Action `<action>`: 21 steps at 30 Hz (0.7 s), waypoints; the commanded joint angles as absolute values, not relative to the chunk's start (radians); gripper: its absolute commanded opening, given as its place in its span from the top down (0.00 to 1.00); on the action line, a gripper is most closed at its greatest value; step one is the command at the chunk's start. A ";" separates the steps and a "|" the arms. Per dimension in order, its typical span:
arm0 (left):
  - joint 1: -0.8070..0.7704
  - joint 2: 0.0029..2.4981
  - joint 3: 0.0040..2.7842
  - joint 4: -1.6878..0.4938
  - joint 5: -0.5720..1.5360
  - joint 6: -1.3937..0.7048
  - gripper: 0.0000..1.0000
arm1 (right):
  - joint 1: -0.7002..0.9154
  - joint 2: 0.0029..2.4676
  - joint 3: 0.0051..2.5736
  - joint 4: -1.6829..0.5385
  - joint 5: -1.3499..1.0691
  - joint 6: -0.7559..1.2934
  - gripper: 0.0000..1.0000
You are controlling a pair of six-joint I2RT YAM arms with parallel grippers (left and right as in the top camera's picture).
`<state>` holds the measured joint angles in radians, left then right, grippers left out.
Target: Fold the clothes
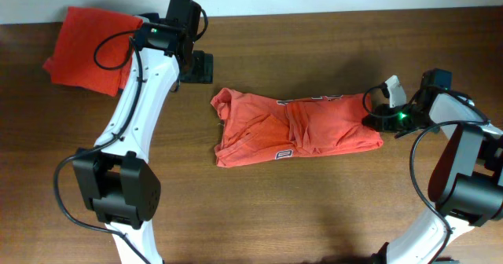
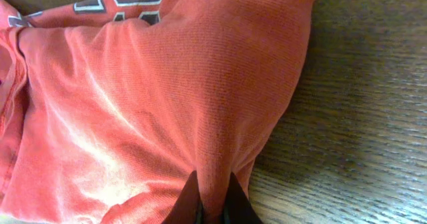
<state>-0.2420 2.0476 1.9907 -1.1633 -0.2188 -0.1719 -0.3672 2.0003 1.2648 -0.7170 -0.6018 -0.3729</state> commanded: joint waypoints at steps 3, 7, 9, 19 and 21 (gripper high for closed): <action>-0.246 2.036 1.996 -1.164 -0.232 -0.163 0.01 | -0.442 2.004 1.409 -0.815 -0.493 -0.328 0.96; -0.246 2.036 1.996 -1.164 -0.232 -0.163 0.01 | -0.523 2.004 1.567 -0.950 -0.379 -0.329 0.96; -0.246 2.036 1.996 -1.164 -0.232 -0.163 0.01 | -0.547 2.004 1.647 -0.996 -0.380 -0.333 0.96; -0.246 2.036 1.996 -1.164 -0.232 -0.163 0.01 | -0.506 2.004 1.951 -1.213 -0.380 -0.343 0.96; -0.246 2.036 1.996 -1.164 -0.232 -0.163 0.01 | -0.476 2.004 1.978 -1.243 -0.380 -0.344 0.96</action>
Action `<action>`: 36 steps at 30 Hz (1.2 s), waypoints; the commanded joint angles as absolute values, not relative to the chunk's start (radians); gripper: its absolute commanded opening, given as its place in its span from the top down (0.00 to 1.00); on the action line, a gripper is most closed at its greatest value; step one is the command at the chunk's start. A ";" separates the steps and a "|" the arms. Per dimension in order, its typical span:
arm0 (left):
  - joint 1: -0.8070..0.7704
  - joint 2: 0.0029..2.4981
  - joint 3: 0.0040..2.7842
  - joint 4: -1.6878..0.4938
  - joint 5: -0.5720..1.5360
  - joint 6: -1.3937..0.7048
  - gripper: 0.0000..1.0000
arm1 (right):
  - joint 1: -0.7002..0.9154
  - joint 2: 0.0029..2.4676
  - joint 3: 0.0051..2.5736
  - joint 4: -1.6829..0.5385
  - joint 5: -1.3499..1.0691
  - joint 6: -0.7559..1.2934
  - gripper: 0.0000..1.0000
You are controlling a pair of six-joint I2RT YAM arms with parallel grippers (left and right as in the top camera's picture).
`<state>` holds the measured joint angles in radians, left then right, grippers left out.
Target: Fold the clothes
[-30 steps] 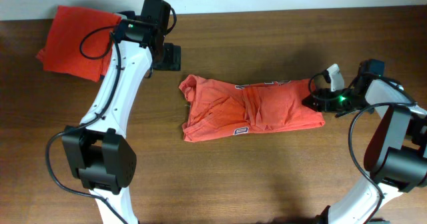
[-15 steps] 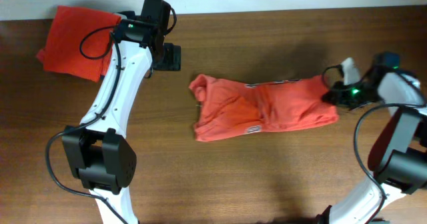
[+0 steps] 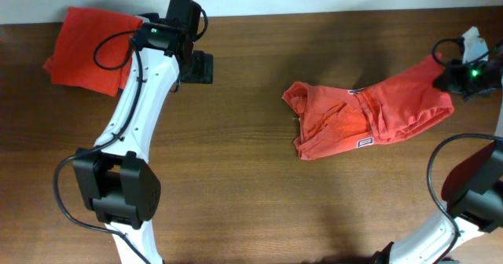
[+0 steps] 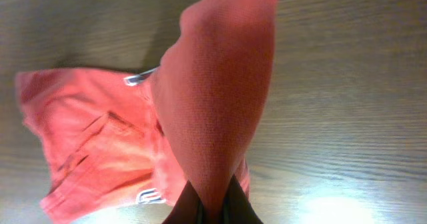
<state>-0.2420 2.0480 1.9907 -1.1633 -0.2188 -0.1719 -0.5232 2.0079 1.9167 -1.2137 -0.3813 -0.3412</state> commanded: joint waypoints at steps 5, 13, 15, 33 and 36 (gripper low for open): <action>-0.246 2.036 1.996 -1.164 -0.232 -0.163 0.01 | -0.357 2.004 1.996 -1.331 -0.376 -0.344 0.96; -0.246 2.036 1.996 -1.164 -0.232 -0.163 0.01 | -0.111 2.004 1.974 -1.384 -0.192 -0.344 0.96; -0.246 2.036 1.996 -1.164 -0.233 -0.163 0.01 | -0.049 2.004 1.932 -1.377 -0.156 -0.361 0.96; -0.246 2.036 1.996 -1.164 -0.232 -0.163 0.01 | 0.275 2.004 1.497 -0.943 -0.217 -0.355 0.96; -0.246 2.036 1.996 -1.164 -0.232 -0.163 0.01 | 0.271 2.004 1.498 -0.938 -0.217 -0.298 0.96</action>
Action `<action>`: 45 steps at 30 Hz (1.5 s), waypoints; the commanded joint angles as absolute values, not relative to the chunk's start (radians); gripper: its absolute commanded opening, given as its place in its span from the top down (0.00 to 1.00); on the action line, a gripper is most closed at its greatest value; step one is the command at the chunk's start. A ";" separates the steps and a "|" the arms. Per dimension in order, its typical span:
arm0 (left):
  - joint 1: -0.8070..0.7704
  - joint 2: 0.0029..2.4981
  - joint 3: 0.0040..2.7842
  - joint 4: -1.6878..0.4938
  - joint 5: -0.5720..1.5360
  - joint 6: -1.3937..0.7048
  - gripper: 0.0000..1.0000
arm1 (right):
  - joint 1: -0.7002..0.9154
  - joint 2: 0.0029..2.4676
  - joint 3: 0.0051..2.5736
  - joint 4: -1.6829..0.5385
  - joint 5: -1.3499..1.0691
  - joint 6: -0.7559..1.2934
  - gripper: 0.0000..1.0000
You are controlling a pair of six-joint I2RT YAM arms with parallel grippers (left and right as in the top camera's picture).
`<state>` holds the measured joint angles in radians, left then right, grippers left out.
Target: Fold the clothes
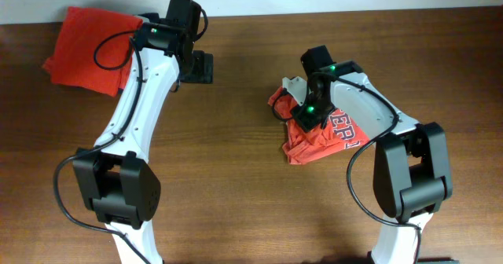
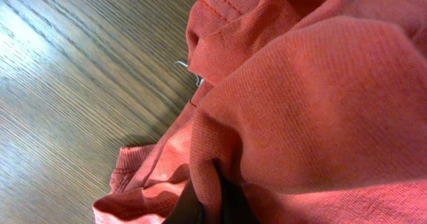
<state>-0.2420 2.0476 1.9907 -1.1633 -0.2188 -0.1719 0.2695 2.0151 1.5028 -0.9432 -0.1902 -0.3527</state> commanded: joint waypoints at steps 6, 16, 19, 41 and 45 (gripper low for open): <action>-0.246 2.036 1.996 -1.164 -0.232 -0.163 0.01 | 0.269 2.004 1.542 -0.960 -0.278 -0.195 0.96; -0.246 2.036 1.996 -1.164 -0.232 -0.163 0.01 | 0.268 2.004 1.545 -0.973 -0.286 0.039 0.63; -0.246 2.036 1.996 -1.164 -0.232 -0.163 0.01 | 0.268 2.004 1.545 -0.976 -0.395 0.042 0.50; -0.246 2.036 1.996 -1.164 -0.232 -0.163 0.01 | 0.009 1.931 1.711 -1.305 -0.904 -0.385 0.52; -0.246 2.036 1.996 -1.164 -0.232 -0.163 0.01 | -0.007 1.933 1.663 -1.301 -0.826 -0.385 0.90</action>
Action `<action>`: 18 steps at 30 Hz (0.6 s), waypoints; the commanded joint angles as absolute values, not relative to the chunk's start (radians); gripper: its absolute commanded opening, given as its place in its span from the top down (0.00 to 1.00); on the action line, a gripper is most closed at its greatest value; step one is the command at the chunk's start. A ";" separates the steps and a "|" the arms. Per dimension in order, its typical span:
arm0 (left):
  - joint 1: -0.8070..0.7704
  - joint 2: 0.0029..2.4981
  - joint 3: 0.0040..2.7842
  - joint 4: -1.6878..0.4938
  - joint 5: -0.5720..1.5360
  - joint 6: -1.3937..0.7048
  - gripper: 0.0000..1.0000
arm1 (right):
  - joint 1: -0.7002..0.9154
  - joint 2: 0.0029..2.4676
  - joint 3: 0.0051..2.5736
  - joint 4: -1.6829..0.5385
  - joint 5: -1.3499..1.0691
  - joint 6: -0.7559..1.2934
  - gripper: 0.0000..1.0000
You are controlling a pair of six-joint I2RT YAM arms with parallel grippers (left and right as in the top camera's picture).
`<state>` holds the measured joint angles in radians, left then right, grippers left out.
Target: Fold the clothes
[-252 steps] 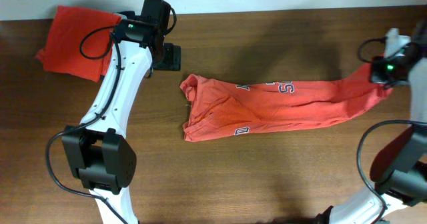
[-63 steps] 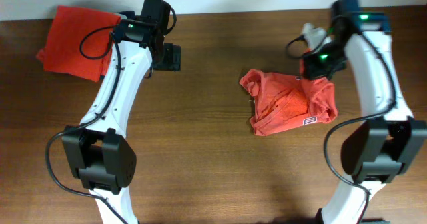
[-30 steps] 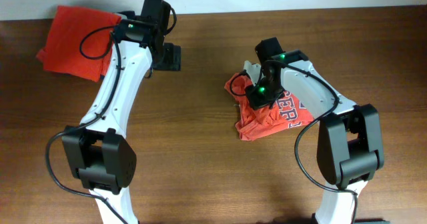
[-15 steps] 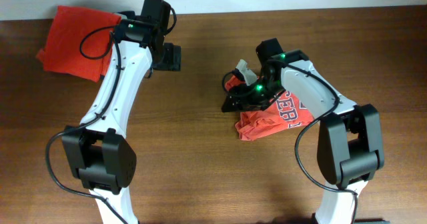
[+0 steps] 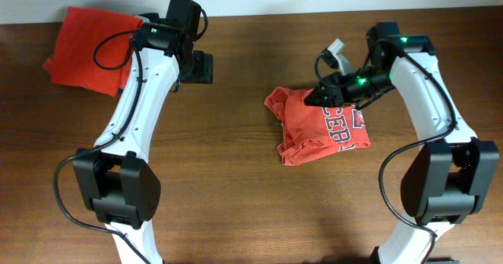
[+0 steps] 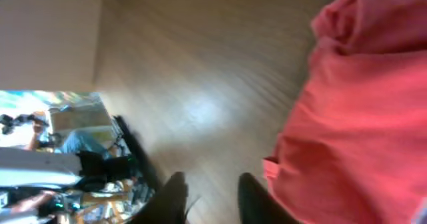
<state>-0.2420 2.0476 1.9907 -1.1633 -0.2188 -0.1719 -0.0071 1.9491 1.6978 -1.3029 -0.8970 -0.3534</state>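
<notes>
The orange shirt (image 5: 321, 129) lies folded into a compact bundle on the wooden table (image 5: 236, 193), its printed lettering showing on top. In the right wrist view the shirt (image 6: 363, 117) fills the right side. My right gripper (image 5: 321, 96) hovers at the shirt's far edge; it (image 6: 213, 192) is open with only bare wood between its fingers. My left gripper (image 5: 201, 67) hangs at the upper left, well away from the shirt, and its jaws cannot be made out.
A folded red cloth (image 5: 85, 48) lies at the table's far left corner, partly under the left arm (image 5: 137, 99). The table's far edge meets a white wall along the top.
My right gripper was shut on a fold of the shirt, low over its left part. Now it is open and raised off the cloth. The shirt stays folded.
The shirt lay stretched out across the middle, my right gripper shut on its right end. Then that end was held high at the far right. Then the gripper was over the shirt's left part, cloth doubled over. Now the gripper is open and the shirt lies as a bundle.
</notes>
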 commanded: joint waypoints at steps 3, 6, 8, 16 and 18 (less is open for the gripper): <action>-0.246 2.036 1.996 -1.164 -0.232 -0.163 0.01 | -0.007 1.933 1.599 -1.259 -0.825 -0.385 0.96; -0.246 2.036 1.996 -1.164 -0.232 -0.163 0.01 | -0.008 1.933 1.525 -1.186 -0.826 -0.385 0.96; -0.246 2.036 1.996 -1.164 -0.232 -0.163 0.01 | -0.008 1.933 1.457 -1.106 -0.830 -0.384 0.96; -0.246 2.036 1.996 -1.164 -0.232 -0.163 0.01 | -0.007 1.937 1.203 -0.810 -0.891 -0.319 0.96; -0.246 2.036 1.996 -1.164 -0.232 -0.163 0.01 | -0.006 1.937 1.094 -0.640 -0.898 -0.204 0.96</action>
